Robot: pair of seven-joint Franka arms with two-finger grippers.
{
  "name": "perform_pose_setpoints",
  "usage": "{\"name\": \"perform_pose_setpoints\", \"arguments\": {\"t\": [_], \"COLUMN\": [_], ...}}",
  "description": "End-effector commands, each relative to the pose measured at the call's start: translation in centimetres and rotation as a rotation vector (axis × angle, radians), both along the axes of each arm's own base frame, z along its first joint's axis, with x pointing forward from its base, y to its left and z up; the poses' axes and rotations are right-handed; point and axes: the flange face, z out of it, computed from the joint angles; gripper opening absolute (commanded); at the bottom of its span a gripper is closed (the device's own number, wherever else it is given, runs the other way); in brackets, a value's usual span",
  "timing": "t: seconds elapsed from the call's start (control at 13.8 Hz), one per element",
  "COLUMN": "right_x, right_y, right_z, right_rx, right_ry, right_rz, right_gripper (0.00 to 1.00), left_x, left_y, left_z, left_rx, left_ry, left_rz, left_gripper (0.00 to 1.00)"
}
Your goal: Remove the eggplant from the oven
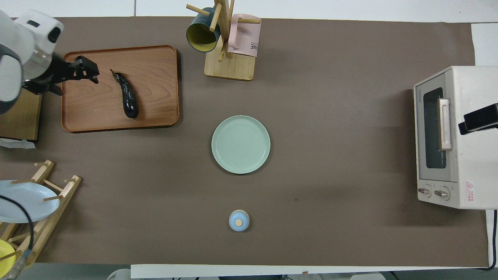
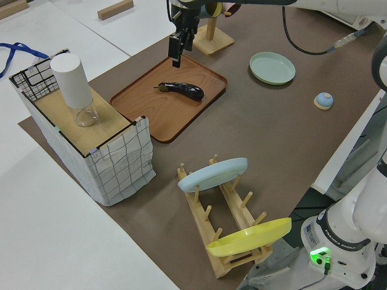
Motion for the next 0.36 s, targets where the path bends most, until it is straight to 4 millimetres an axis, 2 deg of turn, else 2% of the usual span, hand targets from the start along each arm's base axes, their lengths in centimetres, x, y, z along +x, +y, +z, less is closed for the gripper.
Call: {"name": "perform_pose_setpoints", "arguments": {"t": [0.0,0.07,0.29], "right_x": [-1.1,-1.2,-1.2], "right_y": [-0.5,-0.9,-1.0], "right_z": [-0.4,-0.7,-0.8], "right_rx": [0.005,0.005,0.005], "right_ry": [0.017,0.021,0.021], "right_rz": [-0.005,-0.010,-0.010], "right_gripper": [1.00,1.00,1.00], "left_x": [-5.3,-6.9,-9.9], "left_y": [2.5,2.8,3.5], "left_z": [5.5,7.7,11.0], "left_rx": [-0.021,-0.032,-0.040], "left_ry": [0.055,0.053,0.049], "left_rz": [-0.094,-0.127,-0.185], "left_gripper": [1.00,1.00,1.00]}}
